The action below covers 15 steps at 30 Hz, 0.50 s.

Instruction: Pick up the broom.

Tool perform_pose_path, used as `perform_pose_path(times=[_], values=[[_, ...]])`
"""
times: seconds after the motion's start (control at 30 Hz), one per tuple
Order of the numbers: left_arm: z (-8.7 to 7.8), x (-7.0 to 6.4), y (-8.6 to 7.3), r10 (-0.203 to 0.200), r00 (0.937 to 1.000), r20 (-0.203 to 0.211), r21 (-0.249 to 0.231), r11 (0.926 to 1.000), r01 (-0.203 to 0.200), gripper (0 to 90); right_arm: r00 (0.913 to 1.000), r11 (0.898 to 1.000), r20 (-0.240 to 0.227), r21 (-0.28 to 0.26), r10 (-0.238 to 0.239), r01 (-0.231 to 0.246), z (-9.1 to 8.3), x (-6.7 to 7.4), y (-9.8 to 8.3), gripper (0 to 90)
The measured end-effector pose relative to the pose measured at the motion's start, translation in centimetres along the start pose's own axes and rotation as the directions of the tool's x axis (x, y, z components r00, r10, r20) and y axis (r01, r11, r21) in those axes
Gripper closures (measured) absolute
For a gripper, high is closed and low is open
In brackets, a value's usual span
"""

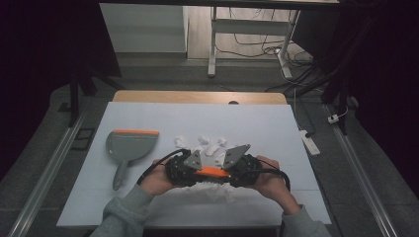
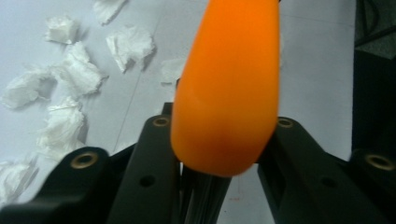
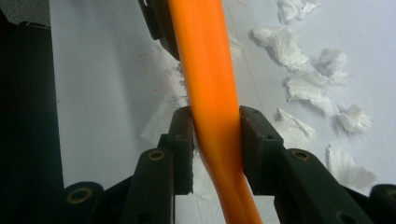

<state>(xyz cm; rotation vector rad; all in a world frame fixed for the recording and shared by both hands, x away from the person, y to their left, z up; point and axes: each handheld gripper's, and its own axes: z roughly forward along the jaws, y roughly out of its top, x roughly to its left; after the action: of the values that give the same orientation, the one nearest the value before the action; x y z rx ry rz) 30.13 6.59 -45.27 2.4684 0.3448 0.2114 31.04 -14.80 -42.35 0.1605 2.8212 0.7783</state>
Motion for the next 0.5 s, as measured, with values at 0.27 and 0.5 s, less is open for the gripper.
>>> perform_pose_path(times=[0.27,0.5], values=[[-1.7,0.3,-0.9,-0.162,0.9814,-0.104,-0.094,0.9839,0.152,43.3,0.9985,0.998,0.023,-0.043,0.049,-0.048,-0.6,-0.6,-0.5,68.0],[-4.3,-0.2,-3.2,-0.286,0.9415,-0.179,-0.207,0.9464,0.248,37.2,0.996,0.995,0.042,-0.066,0.078,-0.075,-1.2,-1.4,-0.7,68.1]])
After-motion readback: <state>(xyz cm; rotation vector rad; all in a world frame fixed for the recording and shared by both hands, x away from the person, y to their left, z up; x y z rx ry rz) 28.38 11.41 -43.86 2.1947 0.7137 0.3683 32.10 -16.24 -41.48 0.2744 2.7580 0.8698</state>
